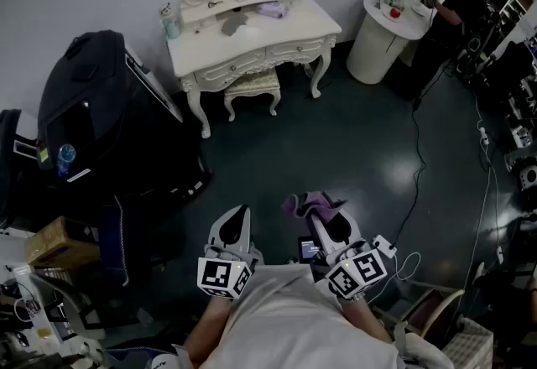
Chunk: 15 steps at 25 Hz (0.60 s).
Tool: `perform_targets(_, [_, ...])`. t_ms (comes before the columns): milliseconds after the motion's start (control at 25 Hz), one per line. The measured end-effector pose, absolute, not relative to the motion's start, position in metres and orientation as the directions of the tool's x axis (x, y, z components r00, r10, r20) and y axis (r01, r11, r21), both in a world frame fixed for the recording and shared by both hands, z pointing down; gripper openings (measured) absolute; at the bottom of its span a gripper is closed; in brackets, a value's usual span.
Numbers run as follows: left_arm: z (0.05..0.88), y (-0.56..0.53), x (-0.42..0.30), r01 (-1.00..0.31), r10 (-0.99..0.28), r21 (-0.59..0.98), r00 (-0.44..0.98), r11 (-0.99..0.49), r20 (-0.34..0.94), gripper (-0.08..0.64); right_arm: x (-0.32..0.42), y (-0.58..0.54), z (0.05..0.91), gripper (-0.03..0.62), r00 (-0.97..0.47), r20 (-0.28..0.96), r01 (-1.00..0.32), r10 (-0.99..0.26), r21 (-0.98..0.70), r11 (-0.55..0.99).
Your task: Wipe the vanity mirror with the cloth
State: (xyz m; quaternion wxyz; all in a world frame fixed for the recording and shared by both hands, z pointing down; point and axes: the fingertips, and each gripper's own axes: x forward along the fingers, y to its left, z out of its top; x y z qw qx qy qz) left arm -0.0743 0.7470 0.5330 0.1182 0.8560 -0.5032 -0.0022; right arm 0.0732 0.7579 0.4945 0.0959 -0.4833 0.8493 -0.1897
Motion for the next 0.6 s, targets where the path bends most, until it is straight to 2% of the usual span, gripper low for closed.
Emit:
perform_targets(200, [0.549,0.816,-0.011,-0.86,-0.865,0.257,0.483,-0.44,0.137,0.003,0.137,0.815,0.509,0.152,-0.505,0.061,-0.796,-0.861,-0.419,0.437])
perform_targets(600, [0.544,0.871,0.009,-0.877,-0.879,0.233,0.457,-0.42,0.135,0.003,0.17,0.872,0.51,0.15,-0.505,0.048,-0.794,-0.862,-0.417,0.443])
